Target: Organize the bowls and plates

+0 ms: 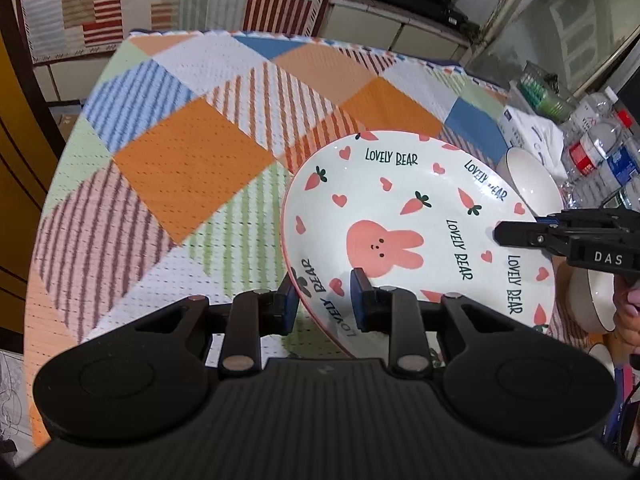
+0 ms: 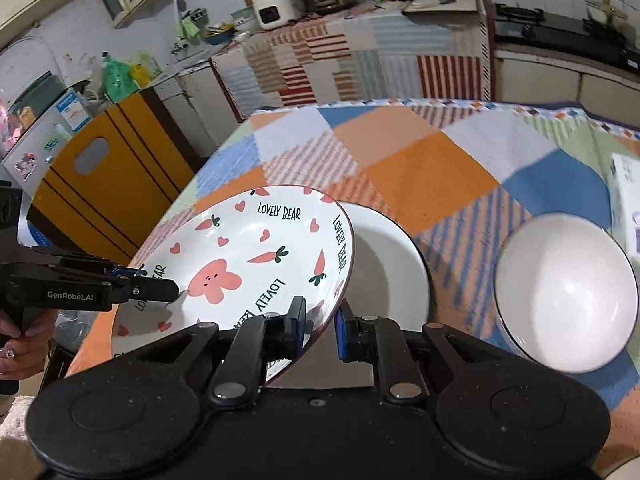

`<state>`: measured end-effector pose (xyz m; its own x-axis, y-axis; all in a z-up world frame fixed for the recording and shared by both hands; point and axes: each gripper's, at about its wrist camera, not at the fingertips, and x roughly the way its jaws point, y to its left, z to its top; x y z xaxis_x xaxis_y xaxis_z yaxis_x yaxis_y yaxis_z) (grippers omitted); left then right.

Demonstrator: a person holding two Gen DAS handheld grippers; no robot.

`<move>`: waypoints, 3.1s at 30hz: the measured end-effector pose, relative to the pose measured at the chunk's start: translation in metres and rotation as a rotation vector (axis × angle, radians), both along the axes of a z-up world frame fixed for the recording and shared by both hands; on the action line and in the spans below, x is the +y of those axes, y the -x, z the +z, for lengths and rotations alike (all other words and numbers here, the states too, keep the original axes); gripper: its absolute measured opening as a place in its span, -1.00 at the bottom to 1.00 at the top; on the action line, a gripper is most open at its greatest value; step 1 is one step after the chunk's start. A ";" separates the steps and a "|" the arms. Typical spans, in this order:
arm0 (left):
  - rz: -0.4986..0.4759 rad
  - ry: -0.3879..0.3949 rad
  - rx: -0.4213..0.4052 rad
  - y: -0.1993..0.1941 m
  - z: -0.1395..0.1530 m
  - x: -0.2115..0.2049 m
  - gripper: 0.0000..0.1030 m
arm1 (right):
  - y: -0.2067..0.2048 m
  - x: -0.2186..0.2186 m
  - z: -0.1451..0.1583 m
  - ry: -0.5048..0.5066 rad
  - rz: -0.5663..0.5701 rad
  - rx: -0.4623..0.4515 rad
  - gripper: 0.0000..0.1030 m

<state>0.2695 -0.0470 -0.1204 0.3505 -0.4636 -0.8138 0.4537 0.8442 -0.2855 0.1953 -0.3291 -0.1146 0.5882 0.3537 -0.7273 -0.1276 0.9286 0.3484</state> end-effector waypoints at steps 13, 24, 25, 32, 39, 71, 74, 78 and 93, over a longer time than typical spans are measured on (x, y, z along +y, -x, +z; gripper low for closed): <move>-0.012 -0.060 0.035 -0.006 -0.011 -0.020 -0.52 | 0.000 -0.013 -0.022 -0.008 -0.042 0.051 -0.62; -0.028 -0.097 0.061 -0.007 -0.014 -0.032 -0.50 | -0.001 -0.013 -0.029 0.013 -0.120 0.087 -0.60; -0.032 -0.100 0.062 -0.007 -0.015 -0.033 -0.50 | -0.002 -0.011 -0.029 0.025 -0.132 0.096 -0.59; -0.011 -0.108 0.082 -0.008 -0.017 -0.034 -0.49 | 0.002 0.008 -0.022 0.150 -0.193 0.078 -0.52; -0.006 -0.128 0.077 -0.005 -0.019 -0.040 -0.49 | 0.003 0.029 -0.015 0.333 -0.170 0.051 -0.43; 0.109 -0.092 -0.039 0.116 0.064 -0.040 -0.48 | 0.120 0.009 0.021 0.211 -0.110 -0.180 -0.37; 0.092 -0.100 -0.067 0.137 0.080 -0.047 -0.48 | 0.138 0.000 0.029 0.211 -0.071 -0.194 -0.37; 0.084 -0.118 -0.075 0.165 0.091 -0.058 -0.38 | 0.160 -0.010 0.035 0.238 -0.035 -0.212 -0.37; -0.049 -0.141 -0.103 0.228 0.060 -0.111 0.11 | 0.249 -0.061 0.019 0.273 0.052 -0.209 0.34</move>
